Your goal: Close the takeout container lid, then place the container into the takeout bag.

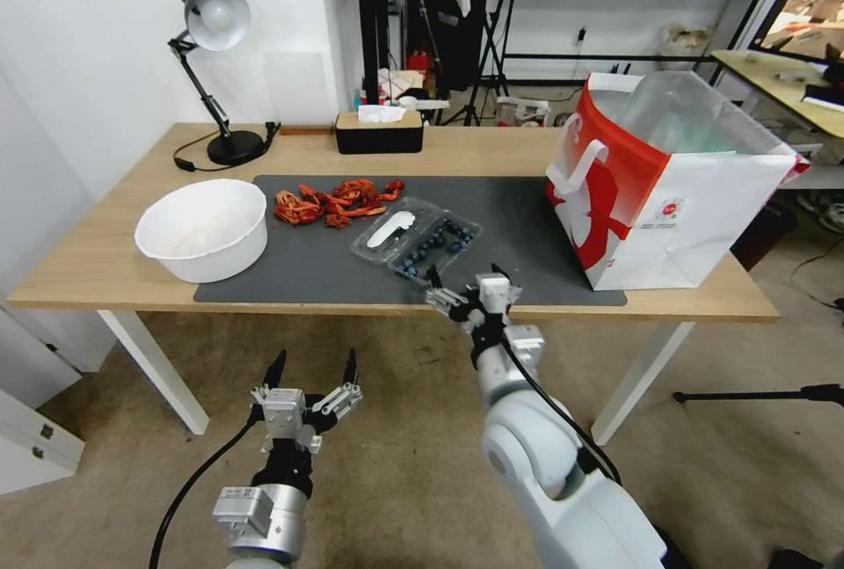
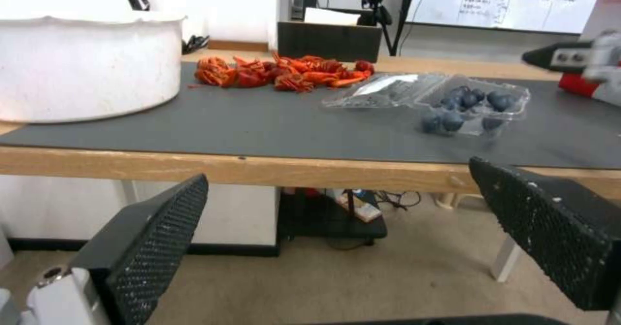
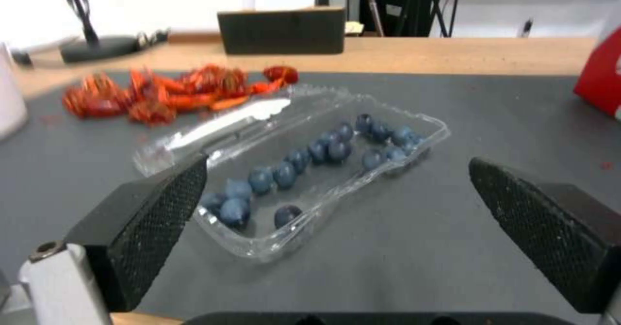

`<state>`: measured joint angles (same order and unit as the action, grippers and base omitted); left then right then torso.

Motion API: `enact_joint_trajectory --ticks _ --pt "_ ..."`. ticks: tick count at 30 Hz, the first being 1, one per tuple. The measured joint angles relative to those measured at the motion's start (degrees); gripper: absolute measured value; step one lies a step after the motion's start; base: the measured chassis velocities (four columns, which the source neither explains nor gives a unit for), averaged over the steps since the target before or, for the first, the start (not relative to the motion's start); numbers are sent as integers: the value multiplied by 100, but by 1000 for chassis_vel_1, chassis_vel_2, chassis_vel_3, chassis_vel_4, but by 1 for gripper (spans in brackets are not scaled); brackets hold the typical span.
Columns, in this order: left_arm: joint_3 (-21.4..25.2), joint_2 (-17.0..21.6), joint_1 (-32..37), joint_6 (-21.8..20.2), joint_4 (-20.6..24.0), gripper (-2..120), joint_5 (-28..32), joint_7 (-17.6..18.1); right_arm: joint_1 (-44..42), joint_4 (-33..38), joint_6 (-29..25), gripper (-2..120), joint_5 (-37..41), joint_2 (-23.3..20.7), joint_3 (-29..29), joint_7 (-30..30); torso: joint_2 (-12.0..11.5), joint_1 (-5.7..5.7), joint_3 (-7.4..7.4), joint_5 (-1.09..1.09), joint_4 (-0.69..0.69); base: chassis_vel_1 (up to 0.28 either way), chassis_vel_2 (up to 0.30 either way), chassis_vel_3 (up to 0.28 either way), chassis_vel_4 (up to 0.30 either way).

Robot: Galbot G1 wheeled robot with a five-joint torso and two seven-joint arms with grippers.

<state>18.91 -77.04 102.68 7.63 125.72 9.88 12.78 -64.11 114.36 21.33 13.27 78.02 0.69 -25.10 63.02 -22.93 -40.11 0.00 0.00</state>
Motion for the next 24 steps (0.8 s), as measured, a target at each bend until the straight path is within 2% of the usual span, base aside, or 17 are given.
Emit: enact_joint_trajectory --ticks 6,14,24 --pt "19 -15 -8 44 -42 100 5 10 189 -186 383 100 -635 -8 163 203 0 2 0 0 0 0 0 0 0" --pt "33 -18 -39 49 -80 100 26 23 269 -279 754 100 -806 -24 235 456 0 2 0 0 0 0 0 0 0" --pt "27 -25 -67 50 -141 100 34 35 330 -505 804 100 -869 36 317 357 0 2 0 0 0 0 0 0 0"
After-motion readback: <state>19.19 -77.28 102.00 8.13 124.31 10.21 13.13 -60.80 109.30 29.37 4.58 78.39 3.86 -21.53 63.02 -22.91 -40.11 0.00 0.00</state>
